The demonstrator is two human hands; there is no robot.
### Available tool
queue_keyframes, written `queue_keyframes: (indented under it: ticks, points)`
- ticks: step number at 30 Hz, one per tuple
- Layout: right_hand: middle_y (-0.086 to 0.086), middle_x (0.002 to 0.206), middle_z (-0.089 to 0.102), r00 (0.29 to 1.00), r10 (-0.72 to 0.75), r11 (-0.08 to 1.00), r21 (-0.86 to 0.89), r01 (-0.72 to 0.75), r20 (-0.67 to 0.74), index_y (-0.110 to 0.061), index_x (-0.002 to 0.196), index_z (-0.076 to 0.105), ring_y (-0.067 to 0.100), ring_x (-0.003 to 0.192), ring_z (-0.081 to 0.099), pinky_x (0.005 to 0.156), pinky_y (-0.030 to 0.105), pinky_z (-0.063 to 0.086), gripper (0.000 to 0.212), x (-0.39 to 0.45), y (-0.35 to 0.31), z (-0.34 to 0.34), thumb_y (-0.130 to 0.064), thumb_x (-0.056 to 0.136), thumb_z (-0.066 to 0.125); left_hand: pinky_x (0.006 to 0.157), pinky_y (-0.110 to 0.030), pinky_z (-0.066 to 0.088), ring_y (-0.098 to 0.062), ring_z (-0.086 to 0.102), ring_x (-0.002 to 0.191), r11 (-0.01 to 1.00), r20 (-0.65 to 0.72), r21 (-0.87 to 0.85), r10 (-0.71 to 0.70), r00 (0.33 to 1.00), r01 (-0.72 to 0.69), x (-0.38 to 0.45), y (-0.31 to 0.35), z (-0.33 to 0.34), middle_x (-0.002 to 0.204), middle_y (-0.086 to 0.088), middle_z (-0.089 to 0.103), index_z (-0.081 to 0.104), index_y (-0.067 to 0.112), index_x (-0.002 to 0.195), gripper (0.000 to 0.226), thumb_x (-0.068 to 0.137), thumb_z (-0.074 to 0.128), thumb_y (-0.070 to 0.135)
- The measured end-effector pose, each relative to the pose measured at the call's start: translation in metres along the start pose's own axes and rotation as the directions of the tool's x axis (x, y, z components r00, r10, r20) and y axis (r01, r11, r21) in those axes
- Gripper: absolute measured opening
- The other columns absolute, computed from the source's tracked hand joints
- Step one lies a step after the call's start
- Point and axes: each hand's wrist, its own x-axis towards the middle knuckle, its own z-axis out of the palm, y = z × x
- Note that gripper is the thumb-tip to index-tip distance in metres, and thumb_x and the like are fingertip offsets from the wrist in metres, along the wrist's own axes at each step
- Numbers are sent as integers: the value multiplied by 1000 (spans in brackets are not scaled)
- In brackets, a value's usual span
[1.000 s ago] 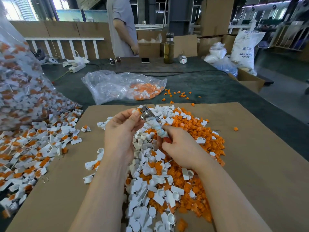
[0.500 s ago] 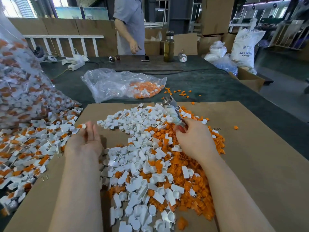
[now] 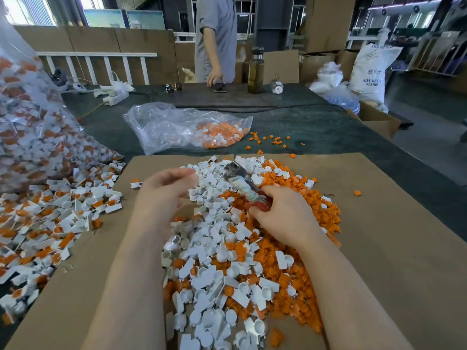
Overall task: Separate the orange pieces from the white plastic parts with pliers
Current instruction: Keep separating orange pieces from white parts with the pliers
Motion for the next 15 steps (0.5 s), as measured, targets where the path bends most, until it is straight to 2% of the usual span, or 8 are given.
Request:
queue_keyframes:
  ticks: [3,6,10,12,15]
  points:
    - [-10,90,61,1000,6,1000,-17,-5,24,-29,100,63,13,82,58,65,31,50,20,-1,-2,1,-43,87,64,59,-17,50,0,64,59,933,217,330,69,974,-140,-9,-4,18,81,9,75,75,28,85,11,78,82,26]
    - [-9,91,63,1000,-1,999,-42,2,24,-29,102,63,14,83,60,68,34,54,20,-1,-4,1,-42,87,62,57,-21,49,-6,61,60,809,282,546,67,957,-218,-9,-8,33,79,4,71,74,30,83,12,76,84,32]
    - [-8,97,64,1000,13,995,-101,-11,19,-28,107,62,14,86,60,72,34,55,23,-1,-5,3,-43,89,59,53,-15,42,3,63,60,720,321,638,75,944,-274,-9,-14,40,74,13,69,72,33,85,12,78,82,36]
    - [-7,97,64,1000,23,993,-114,-22,9,-28,106,61,14,85,59,71,34,55,24,-2,-4,4,-44,90,59,57,-16,43,0,62,67,677,333,670,94,938,-305,-8,-17,43,80,14,68,73,35,86,9,81,80,34]
    - [-11,85,59,999,32,995,-93,-35,-38,-30,95,58,12,78,58,61,30,50,18,-1,-3,4,-47,90,59,60,-20,47,-3,61,68,688,320,653,130,939,-318,-7,-20,46,78,13,69,72,33,81,9,82,80,29]
